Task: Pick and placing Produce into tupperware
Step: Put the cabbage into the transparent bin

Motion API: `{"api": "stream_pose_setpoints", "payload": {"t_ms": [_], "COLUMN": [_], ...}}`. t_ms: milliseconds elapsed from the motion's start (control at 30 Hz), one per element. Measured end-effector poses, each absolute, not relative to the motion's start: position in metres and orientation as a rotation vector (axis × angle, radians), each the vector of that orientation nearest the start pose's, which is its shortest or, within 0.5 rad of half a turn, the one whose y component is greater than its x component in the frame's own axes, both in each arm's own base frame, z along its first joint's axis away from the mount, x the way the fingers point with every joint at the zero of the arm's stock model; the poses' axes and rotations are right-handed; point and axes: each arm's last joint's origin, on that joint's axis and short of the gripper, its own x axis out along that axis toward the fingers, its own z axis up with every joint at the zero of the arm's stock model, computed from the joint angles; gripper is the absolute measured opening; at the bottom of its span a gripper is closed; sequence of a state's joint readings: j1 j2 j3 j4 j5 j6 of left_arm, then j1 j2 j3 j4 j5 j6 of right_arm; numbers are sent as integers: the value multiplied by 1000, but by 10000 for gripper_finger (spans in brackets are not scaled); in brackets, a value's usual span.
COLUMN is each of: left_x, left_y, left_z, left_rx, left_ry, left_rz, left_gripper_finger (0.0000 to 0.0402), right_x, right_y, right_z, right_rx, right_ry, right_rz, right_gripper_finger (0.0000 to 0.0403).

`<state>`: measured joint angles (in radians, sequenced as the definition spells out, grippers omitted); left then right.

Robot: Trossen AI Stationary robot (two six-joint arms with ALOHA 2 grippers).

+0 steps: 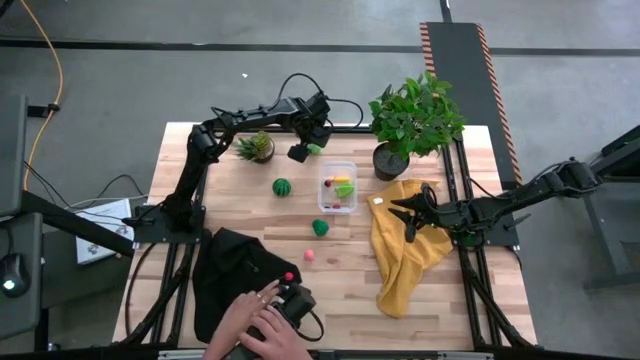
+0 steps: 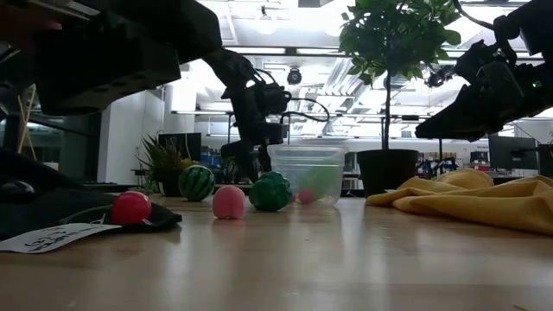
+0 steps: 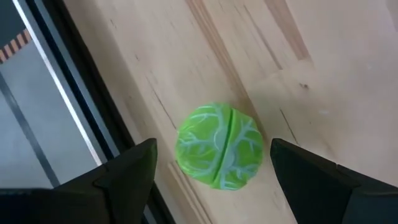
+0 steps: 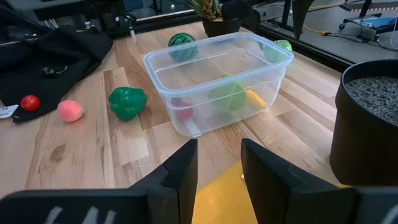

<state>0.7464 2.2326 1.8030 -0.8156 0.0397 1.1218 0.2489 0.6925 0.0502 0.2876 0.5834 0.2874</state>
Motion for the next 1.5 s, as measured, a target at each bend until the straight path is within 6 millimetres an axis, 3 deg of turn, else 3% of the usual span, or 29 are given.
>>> {"api": "stream_pose_setpoints", "payload": {"t_ms": [467, 1500], "left_x": [341, 343], "left_y": [313, 315], "left_z": [158, 147], "left_rx": [445, 431], "left_ry": [1329, 1332], "left_rz": [-134, -143], "left_gripper_finger": [303, 296], "right_x": [135, 135], "right_y": [18, 18], "right_z": [141, 141], "right_rx": [138, 138], "right_ry": [275, 275], "right_rz": [-374, -374], "right_gripper_finger": [114, 114]}}
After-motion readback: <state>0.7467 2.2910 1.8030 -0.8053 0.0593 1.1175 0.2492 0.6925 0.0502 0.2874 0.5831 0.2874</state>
